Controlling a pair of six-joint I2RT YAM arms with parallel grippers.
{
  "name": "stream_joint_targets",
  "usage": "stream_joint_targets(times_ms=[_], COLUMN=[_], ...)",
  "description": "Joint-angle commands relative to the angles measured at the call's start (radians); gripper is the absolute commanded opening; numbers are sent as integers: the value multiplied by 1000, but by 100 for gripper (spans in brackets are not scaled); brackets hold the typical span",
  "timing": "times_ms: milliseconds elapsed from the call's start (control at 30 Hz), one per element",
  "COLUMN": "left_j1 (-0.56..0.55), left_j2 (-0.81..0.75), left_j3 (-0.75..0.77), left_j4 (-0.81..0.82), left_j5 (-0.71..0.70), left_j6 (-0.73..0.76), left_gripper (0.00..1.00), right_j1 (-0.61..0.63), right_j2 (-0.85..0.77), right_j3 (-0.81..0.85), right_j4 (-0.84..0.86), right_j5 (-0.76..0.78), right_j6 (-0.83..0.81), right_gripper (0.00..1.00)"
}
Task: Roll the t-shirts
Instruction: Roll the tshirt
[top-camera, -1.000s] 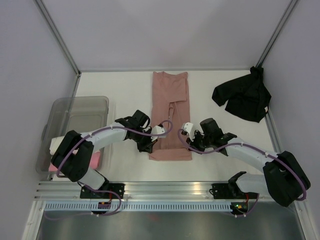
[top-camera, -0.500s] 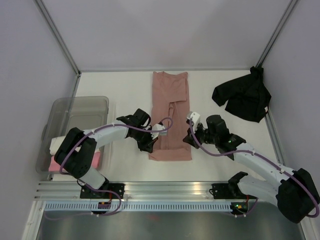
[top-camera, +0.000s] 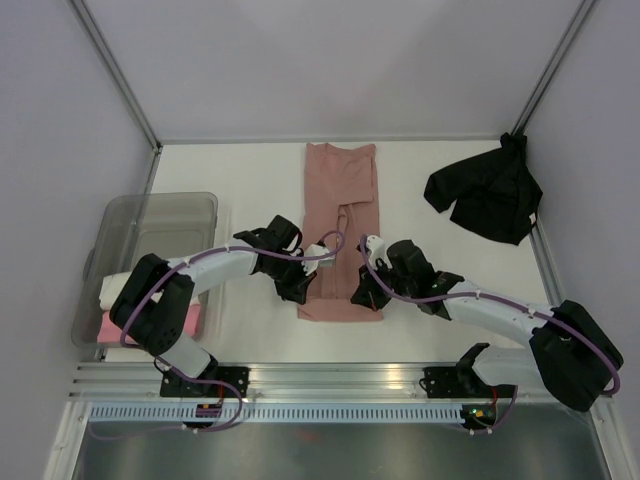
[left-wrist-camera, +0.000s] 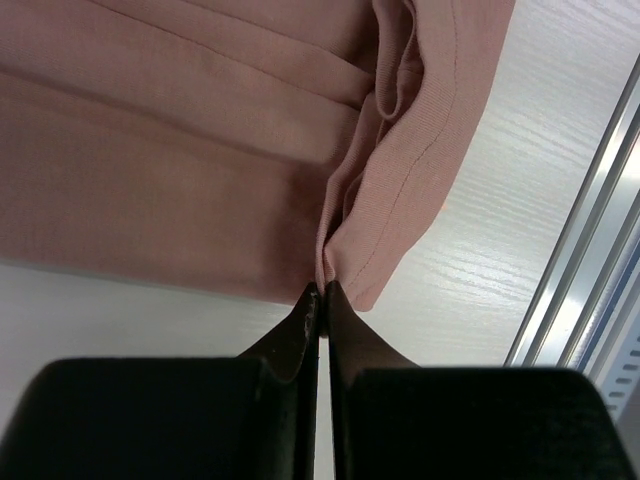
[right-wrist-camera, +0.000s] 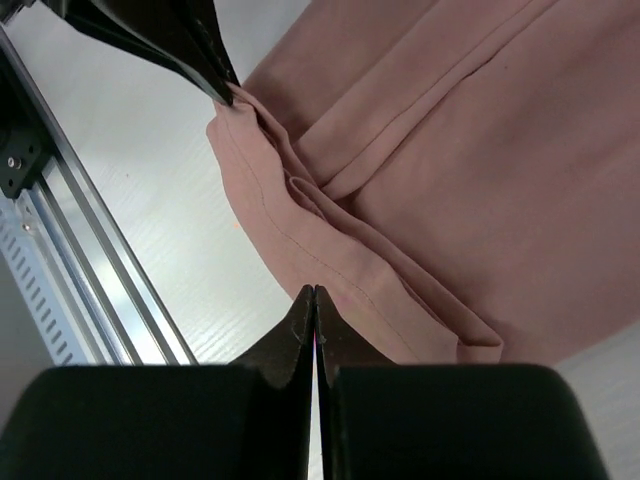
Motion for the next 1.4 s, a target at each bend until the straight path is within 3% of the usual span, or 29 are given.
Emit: stream_joint_targets(times_ms=[0,100,200,400,500,667,867,900,1033,1233,1367], left_j1=[8,8,8,37,112,91,-153,-216,-230,-245,-253], left_j2=[4,10,6,23,6,-78,-244,-296,-260,-126,-138], left_j3=[40,38,44,110,149,95,17,-47,-69,-55,-80], left_j4=[-10,-11,-19,-114,-163,-151,-19,39,52,127,156], left_j5=[22,16,-9,-67,-30,-30,-211,-141,-92,-176,-188], left_j6=[-52,-58,-58,-116,-139,-46,101,200,259,267,319], left_gripper=[6,7,15,39,51,50,51,53,53,54,54], right_j1=[1,1,-1,-44,-65,-83,-100,-108,-108,-108,-108], right_j2=[2,62,128,130,137,161,131,137,138,134,133], right_j3=[-15,-1,11,8,-9,-6,10,5,-3,-13,-20], right_j4=[34,-5,-38,-72,-62,-58,-57,-51,-38,-23,-23], right_j5=[46,100,132,169,158,137,138,135,138,141,140], right_j6=[113,121,167,205,219,216,203,207,208,210,210], right_gripper=[1,0,0,1,0,0,0,0,0,0,0])
